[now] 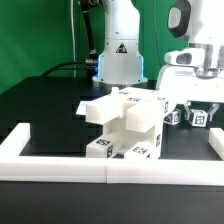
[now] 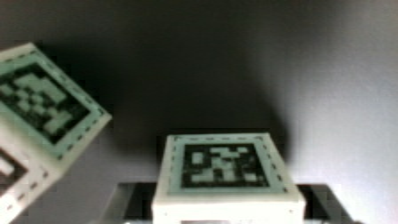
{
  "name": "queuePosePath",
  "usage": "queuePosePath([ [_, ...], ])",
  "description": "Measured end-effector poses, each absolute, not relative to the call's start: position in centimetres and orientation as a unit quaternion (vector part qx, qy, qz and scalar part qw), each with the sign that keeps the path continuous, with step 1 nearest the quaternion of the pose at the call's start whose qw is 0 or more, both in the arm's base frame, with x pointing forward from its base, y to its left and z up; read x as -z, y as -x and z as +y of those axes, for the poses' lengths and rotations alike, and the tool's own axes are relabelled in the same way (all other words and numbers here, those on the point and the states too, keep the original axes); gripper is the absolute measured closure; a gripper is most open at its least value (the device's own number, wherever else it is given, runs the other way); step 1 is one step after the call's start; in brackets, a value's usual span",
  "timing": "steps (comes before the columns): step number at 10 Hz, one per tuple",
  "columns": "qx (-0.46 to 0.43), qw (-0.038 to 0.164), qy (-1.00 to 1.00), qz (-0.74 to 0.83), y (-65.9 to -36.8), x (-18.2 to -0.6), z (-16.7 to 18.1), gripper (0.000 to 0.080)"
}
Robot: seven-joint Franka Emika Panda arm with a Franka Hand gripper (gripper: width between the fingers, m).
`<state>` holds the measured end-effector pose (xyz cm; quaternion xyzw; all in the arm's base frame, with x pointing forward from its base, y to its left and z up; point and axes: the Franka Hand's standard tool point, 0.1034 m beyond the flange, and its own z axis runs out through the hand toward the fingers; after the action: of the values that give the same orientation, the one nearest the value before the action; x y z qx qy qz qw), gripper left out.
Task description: Assemble chair
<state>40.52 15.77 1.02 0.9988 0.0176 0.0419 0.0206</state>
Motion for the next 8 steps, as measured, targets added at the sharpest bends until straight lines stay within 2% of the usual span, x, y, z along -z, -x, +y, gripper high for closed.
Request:
queuePosePath([
  [2,-0.03,0.011,-0.999,0.015,-40.6,-2.7,16.5,0.0525],
  [4,-0.026,-0.005,-1.0,0.01,-41.3,-5.7,17.0,0.0525],
  [7,-0.029,-0.02,-0.999,0.011,-43.5,-9.6,14.8,0.0525],
  [8,-0.03,-0.025,-0.999,0.019,-45.2,-10.9,13.6,0.0525],
])
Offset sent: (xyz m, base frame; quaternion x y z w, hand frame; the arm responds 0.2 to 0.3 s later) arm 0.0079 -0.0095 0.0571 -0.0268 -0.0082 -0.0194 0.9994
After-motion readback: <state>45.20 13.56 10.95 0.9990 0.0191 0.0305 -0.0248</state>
